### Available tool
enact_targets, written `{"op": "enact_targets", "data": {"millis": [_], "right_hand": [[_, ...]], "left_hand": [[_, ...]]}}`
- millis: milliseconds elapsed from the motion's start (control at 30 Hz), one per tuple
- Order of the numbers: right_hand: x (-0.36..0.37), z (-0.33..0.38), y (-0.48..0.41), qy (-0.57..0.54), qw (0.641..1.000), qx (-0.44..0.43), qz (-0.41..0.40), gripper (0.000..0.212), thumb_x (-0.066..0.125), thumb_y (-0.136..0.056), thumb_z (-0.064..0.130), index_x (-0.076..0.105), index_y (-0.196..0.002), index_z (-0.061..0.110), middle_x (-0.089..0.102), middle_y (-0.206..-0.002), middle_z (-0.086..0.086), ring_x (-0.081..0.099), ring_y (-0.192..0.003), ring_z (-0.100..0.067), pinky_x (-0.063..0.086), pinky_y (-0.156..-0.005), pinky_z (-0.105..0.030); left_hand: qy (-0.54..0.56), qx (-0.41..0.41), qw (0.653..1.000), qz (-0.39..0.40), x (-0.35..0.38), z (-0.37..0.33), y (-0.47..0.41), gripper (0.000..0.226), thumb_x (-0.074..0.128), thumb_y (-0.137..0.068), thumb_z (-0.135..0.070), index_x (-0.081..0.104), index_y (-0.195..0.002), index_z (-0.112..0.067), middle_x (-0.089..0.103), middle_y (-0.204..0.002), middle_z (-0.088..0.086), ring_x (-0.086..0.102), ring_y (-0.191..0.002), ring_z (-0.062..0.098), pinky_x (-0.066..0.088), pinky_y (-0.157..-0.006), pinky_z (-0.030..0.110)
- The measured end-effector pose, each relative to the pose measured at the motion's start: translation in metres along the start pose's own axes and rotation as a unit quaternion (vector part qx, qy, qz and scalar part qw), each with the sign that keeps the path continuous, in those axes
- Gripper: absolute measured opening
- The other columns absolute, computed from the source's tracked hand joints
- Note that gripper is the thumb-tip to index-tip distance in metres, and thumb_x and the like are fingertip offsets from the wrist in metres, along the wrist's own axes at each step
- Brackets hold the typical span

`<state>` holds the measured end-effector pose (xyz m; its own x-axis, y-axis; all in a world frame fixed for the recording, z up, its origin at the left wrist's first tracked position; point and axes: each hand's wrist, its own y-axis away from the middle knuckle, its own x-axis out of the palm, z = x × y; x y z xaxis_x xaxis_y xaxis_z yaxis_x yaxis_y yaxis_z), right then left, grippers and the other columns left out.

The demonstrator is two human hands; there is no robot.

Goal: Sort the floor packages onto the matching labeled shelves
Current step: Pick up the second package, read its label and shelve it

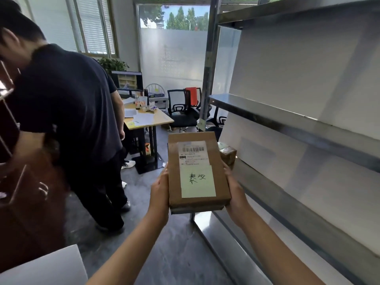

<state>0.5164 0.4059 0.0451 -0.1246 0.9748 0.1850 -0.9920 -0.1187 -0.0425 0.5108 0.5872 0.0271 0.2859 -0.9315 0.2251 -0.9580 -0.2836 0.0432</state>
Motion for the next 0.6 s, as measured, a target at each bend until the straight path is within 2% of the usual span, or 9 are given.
{"op": "enact_targets", "data": {"millis": [100,233,300,467,533,600], "right_hand": [[0.019,-0.005,-0.022,-0.001,1.0,0.005,0.018,0.035,0.031,-0.107,0.036,0.056,-0.132,0.038,0.073,-0.12,-0.006,0.072,-0.106,-0.023,0.061,-0.074,-0.028],[0.034,-0.016,-0.057,-0.01,0.999,0.026,0.036,0.043,0.033,-0.106,0.038,0.053,-0.141,0.025,0.071,-0.124,-0.011,0.071,-0.108,-0.027,0.061,-0.073,-0.028],[0.04,-0.02,-0.077,-0.018,0.998,0.029,0.054,0.042,0.031,-0.108,0.034,0.052,-0.142,0.024,0.07,-0.125,-0.011,0.072,-0.106,-0.026,0.061,-0.072,-0.027],[0.049,-0.027,-0.133,-0.029,0.996,0.022,0.076,0.039,0.03,-0.109,0.027,0.051,-0.141,0.028,0.07,-0.124,-0.012,0.072,-0.105,-0.025,0.062,-0.075,-0.03],[0.051,-0.028,-0.157,-0.032,0.995,0.025,0.086,0.039,0.03,-0.109,0.027,0.05,-0.142,0.026,0.07,-0.124,-0.013,0.071,-0.107,-0.028,0.062,-0.077,-0.032],[0.053,-0.027,-0.183,-0.032,0.994,0.024,0.102,0.038,0.03,-0.109,0.028,0.051,-0.14,0.027,0.07,-0.123,-0.013,0.071,-0.108,-0.029,0.062,-0.077,-0.033]], "left_hand": [[0.017,-0.007,1.0,-0.012,-0.017,-0.002,-0.017,0.04,0.045,-0.103,-0.04,0.068,-0.128,-0.019,0.079,-0.104,0.003,0.075,-0.094,0.02,0.055,-0.072,0.028],[0.024,-0.008,0.999,-0.032,-0.032,0.0,-0.047,0.04,0.045,-0.103,-0.04,0.067,-0.13,-0.02,0.08,-0.1,0.001,0.075,-0.091,0.019,0.055,-0.071,0.028],[0.022,-0.011,0.999,-0.045,-0.036,0.001,-0.063,0.039,0.046,-0.103,-0.039,0.067,-0.129,-0.018,0.079,-0.102,0.002,0.075,-0.092,0.02,0.055,-0.069,0.027],[0.012,-0.015,0.997,-0.081,-0.038,0.002,-0.107,0.043,0.046,-0.101,-0.044,0.065,-0.132,-0.02,0.074,-0.12,0.006,0.071,-0.11,0.026,0.056,-0.092,0.04],[0.011,-0.015,0.995,-0.098,-0.035,-0.003,-0.126,0.041,0.047,-0.101,-0.044,0.068,-0.128,-0.022,0.076,-0.115,0.005,0.072,-0.106,0.026,0.055,-0.095,0.044],[0.018,-0.013,0.993,-0.113,-0.031,-0.01,-0.147,0.036,0.05,-0.1,-0.044,0.073,-0.119,-0.023,0.08,-0.099,0.001,0.075,-0.094,0.021,0.057,-0.086,0.04]]}}
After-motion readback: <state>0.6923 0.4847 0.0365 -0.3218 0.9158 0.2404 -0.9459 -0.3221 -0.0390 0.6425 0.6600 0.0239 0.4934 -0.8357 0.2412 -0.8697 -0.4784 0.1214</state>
